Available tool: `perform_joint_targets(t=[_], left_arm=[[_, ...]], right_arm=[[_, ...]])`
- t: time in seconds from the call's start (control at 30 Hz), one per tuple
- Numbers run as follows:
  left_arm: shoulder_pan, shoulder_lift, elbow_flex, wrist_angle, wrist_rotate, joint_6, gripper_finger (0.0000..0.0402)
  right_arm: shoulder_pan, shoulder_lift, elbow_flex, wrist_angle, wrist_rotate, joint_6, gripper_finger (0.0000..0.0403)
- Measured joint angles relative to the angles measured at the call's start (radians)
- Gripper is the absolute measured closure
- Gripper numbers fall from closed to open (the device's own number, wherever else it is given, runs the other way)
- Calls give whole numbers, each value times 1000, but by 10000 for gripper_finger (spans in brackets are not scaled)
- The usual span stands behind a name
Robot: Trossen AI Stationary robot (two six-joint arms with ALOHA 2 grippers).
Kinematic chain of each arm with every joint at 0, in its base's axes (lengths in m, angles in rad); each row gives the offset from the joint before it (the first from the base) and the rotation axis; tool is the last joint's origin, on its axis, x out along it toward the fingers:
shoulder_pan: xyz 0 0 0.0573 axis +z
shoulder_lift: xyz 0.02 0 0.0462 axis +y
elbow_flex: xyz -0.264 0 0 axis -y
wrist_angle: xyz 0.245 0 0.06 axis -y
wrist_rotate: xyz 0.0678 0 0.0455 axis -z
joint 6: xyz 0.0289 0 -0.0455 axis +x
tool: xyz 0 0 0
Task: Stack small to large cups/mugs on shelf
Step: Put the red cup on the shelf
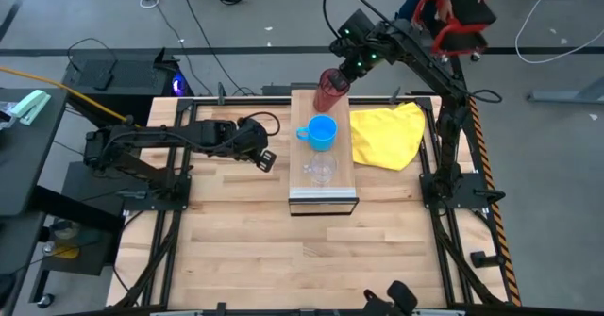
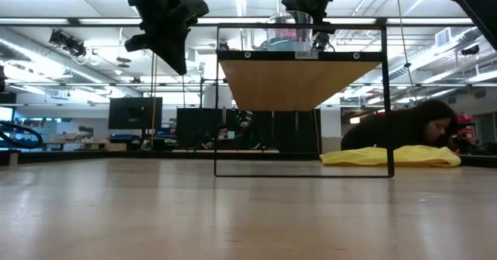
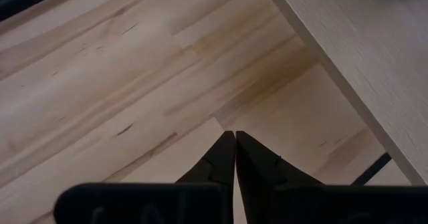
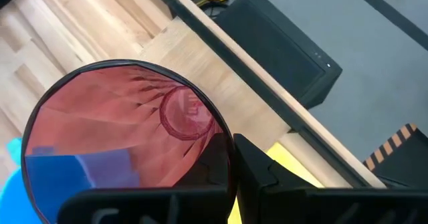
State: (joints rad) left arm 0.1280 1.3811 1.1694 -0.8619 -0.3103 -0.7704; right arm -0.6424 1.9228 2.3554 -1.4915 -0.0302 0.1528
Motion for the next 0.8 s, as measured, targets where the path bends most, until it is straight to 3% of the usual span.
perform_joint_targets(t=[0.8], left_arm=[[0, 0, 0, 1, 0, -1, 369]], right_arm=[[17, 15, -9, 23, 12, -3, 395]])
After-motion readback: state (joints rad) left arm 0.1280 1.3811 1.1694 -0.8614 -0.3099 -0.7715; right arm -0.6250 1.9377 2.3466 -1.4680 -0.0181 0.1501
